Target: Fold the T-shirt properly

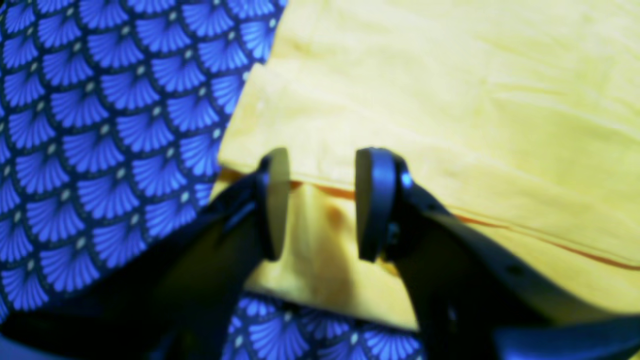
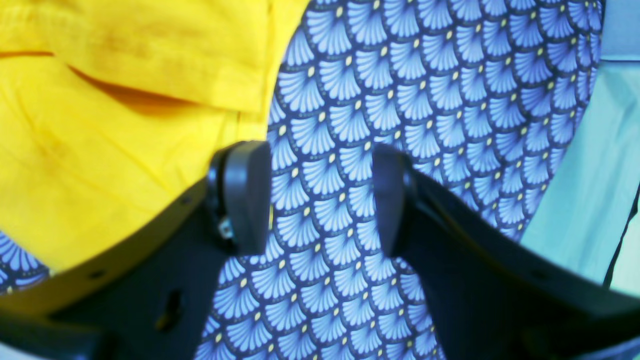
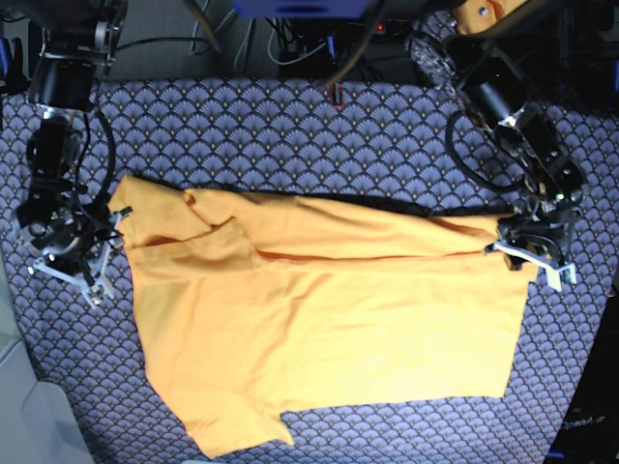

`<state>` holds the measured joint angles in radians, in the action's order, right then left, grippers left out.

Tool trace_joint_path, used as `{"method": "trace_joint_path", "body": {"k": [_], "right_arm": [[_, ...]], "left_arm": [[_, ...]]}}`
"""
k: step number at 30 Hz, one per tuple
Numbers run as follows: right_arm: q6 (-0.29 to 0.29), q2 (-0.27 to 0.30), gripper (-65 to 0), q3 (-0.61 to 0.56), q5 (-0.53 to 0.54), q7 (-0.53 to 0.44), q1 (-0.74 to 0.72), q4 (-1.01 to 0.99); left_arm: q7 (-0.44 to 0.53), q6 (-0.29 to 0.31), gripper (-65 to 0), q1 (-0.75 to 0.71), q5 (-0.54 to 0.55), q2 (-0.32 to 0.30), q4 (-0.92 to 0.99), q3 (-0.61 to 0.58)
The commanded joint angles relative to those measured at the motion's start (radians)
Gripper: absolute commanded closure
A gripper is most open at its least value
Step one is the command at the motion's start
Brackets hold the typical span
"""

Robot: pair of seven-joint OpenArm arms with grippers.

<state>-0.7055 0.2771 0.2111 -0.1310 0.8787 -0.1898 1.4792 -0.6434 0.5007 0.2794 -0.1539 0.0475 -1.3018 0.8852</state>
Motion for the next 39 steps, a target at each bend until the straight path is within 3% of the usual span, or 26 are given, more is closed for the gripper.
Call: {"method": "trace_joint_path", "body": {"k": [1,11,15,19,39], "right_arm": [[0.007,0.015,-33.2,0.004,0.003,-0.013,-0.021,0.016],[0.007,0.015,-33.2,0.004,0.003,-0.013,-0.021,0.016],[0.007,0.015,-33.2,0.004,0.003,-0.013,-0.021,0.016],[0.007,0.014,-33.2,0.004,0.004,-0.013,-0.021,0.016],[0.007,0.014,-33.2,0.004,0.004,-0.011,0.026,0.077]], "left_arm": [[0.032,0.003,-22.5,0.025,0.012,-0.01,-0.022,-0.004],[0.027,0.003,-22.6,0.021,0.012,-0.01,-0.022,-0.002],[0.024,0.003,-21.6,-0.006,0.012,0.005,-0.054,0.061],[0.026,0.003,0.0,-0.035,0.003,0.022,-0.058,0.085],[0.035,0.002,0.0,0.022,0.003,-0.027,0.087,0.022]]}}
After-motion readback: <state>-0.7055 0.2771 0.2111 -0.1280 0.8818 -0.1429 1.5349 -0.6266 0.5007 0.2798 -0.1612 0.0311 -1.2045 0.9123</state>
